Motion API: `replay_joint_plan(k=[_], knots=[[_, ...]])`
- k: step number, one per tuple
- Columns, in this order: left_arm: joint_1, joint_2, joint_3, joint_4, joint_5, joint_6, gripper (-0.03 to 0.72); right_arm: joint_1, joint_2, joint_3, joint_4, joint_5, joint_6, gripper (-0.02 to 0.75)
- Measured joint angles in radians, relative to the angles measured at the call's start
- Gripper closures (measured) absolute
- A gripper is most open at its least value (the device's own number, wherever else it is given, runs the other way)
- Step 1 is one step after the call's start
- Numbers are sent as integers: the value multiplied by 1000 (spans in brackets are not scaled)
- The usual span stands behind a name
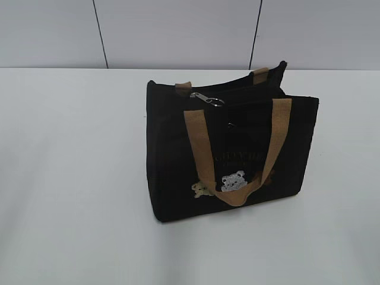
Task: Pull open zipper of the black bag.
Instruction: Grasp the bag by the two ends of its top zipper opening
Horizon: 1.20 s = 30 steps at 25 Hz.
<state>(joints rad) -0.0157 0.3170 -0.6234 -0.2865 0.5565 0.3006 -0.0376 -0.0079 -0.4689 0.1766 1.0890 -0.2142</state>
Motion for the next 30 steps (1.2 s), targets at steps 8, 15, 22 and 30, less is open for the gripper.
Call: replay_joint_plan(k=[8, 15, 22, 30], knots=[[-106, 331, 161, -347, -557, 343, 157, 0, 35, 0, 62, -8, 0, 236], [-410, 658, 264, -325, -1096, 289, 157, 0, 93, 0, 66, -18, -6, 236], [-451, 1056, 283, 138, -1507, -270, 157, 0, 96, 0, 67, -18, -13, 236], [-118, 1431, 196, 1017, -1742, -685, 157, 0, 96, 0, 84, -18, -13, 236]])
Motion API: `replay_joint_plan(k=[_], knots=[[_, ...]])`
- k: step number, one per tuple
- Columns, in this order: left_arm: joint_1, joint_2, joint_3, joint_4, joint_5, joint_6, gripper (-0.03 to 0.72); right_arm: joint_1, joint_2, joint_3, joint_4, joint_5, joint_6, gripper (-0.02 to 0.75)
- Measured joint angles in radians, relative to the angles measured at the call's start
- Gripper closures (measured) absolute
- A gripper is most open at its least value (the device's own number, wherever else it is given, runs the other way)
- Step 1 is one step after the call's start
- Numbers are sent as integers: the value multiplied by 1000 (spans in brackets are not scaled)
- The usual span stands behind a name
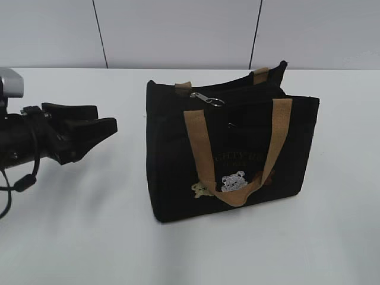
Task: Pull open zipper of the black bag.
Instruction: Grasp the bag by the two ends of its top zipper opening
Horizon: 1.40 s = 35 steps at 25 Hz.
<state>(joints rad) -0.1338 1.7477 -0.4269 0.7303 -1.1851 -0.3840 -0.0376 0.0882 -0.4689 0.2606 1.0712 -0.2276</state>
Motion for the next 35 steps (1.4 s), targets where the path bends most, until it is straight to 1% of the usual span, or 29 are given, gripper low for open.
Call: replay_joint_plan(k=[1, 2, 4, 6, 8, 11, 17, 23, 26, 28, 29, 31, 34, 35], knots=[[32, 23, -44, 123, -3, -53, 157, 0, 0, 0, 4, 0, -1, 236], [61, 38, -94, 213, -8, -106, 157, 0, 0, 0, 8, 0, 0, 236], [84, 71, -192, 379, -15, -182, 157, 0, 0, 0, 18, 0, -2, 236], [83, 101, -285, 488, -22, -218, 157, 0, 0, 0, 21, 0, -4, 236], [68, 129, -347, 550, -22, -240, 157, 0, 0, 0, 22, 0, -7, 236], [41, 165, -418, 578, -25, -254, 157, 0, 0, 0, 23, 0, -25, 236], [10, 228, -519, 588, -26, -257, 158, 0, 0, 0, 23, 0, -35, 236], [-36, 240, -559, 585, -27, -258, 158, 0, 0, 0, 23, -1, -36, 236], [-53, 251, -566, 574, -24, -259, 182, 0, 0, 0, 23, -1, -36, 236], [-59, 251, -567, 569, -20, -259, 222, 0, 0, 0, 23, -1, -36, 236], [-59, 251, -567, 569, -17, -259, 258, 0, 0, 0, 23, -1, -37, 236], [-60, 251, -568, 565, -15, -259, 356, 0, 0, 0, 23, -1, -47, 236], [-60, 257, -568, 549, -13, -259, 560, 0, 26, -12, 23, -1, -104, 236], [-61, 264, -568, 542, -13, -259, 610, 0, 47, -21, 23, -3, -143, 236]])
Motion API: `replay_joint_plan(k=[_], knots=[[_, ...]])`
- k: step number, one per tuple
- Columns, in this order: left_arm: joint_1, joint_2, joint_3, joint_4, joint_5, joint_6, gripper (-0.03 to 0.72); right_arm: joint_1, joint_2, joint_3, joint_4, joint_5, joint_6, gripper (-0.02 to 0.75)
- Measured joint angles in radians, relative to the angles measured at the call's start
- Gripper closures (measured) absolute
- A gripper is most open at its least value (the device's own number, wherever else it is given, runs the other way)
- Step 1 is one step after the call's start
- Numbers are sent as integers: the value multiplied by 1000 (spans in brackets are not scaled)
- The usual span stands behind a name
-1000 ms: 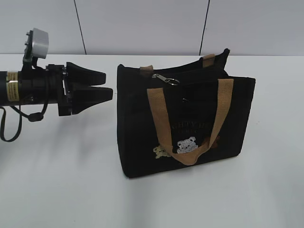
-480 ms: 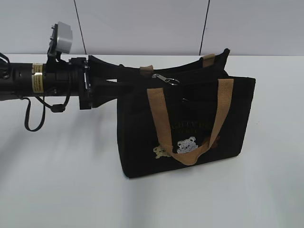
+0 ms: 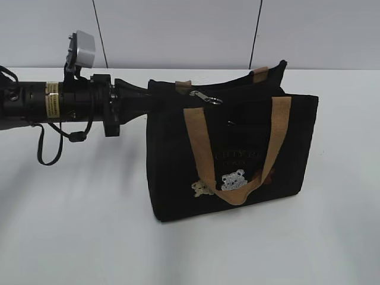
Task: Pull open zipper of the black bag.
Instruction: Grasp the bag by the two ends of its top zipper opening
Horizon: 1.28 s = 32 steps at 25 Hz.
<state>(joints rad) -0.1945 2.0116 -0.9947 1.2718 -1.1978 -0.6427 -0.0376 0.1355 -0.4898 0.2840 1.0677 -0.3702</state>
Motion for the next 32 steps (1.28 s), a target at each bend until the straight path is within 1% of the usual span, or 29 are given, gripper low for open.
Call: replay_joint_plan(k=[1, 4, 7, 9, 11, 13, 16, 19, 21, 26, 28, 32], knots=[[0, 6, 0, -3, 0, 0, 648, 0, 28, -14, 0, -9, -42, 236], [-1, 12, -1, -12, -7, 0, 650, 0, 132, -58, 0, -54, -151, 236], [-1, 12, -1, -12, -14, 0, 650, 0, 256, -92, 5, -133, -238, 236], [-1, 13, -1, -12, -15, 0, 650, 0, 343, -104, 43, -208, -311, 236], [-1, 14, -1, -11, -16, 0, 650, 0, 444, -109, 122, -275, -424, 236], [-1, 14, -1, -11, -17, 0, 650, 0, 539, -123, 236, -329, -549, 236], [-1, 14, -1, -11, -18, 0, 650, 0, 701, -164, 394, -361, -718, 236], [-1, 14, -1, -11, -19, 0, 650, 15, 809, -233, 486, -367, -812, 236], [-1, 14, -1, -11, -19, 0, 650, 65, 866, -281, 504, -385, -849, 236], [-1, 14, -1, -11, -19, 0, 650, 287, 1007, -364, 489, -497, -873, 236], [-1, 14, -1, -11, -19, 0, 650, 359, 1073, -389, 476, -544, -875, 236], [-1, 14, -1, -11, -20, 0, 650, 462, 1192, -453, 443, -579, -879, 236]])
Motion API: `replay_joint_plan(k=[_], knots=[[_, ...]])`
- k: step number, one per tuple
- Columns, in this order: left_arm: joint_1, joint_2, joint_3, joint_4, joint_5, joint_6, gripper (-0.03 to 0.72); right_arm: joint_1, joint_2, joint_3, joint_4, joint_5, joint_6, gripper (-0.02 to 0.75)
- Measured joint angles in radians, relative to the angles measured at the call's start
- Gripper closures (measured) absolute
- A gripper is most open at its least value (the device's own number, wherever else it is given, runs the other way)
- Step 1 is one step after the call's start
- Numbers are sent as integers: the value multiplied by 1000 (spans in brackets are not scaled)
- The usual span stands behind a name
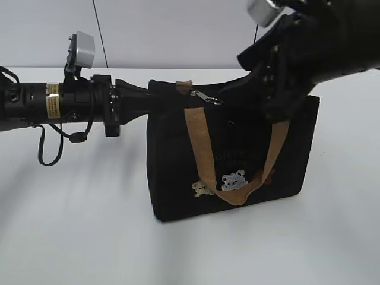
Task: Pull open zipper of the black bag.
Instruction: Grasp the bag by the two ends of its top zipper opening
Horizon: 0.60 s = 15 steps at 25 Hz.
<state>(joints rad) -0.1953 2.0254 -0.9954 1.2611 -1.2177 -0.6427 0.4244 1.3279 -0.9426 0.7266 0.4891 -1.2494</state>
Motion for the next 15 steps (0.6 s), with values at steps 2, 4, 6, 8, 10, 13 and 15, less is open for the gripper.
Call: replay_joint_plan(k=[2, 4, 6, 8, 10, 13, 15], knots=[[0, 0, 0, 0, 0, 0, 650, 27, 51, -38, -6, -4, -7, 236], [0, 0, 0, 0, 0, 0, 650, 49, 93, -70, -10, -5, -10, 236], [0, 0, 0, 0, 0, 0, 650, 61, 123, -92, -12, -9, -10, 236], [0, 0, 0, 0, 0, 0, 650, 70, 140, -104, -14, -11, -14, 236], [0, 0, 0, 0, 0, 0, 650, 77, 155, -106, -16, -10, -27, 236], [0, 0, 0, 0, 0, 0, 650, 78, 186, -107, -33, -9, -35, 236], [0, 0, 0, 0, 0, 0, 650, 78, 197, -107, -47, -18, -36, 236]])
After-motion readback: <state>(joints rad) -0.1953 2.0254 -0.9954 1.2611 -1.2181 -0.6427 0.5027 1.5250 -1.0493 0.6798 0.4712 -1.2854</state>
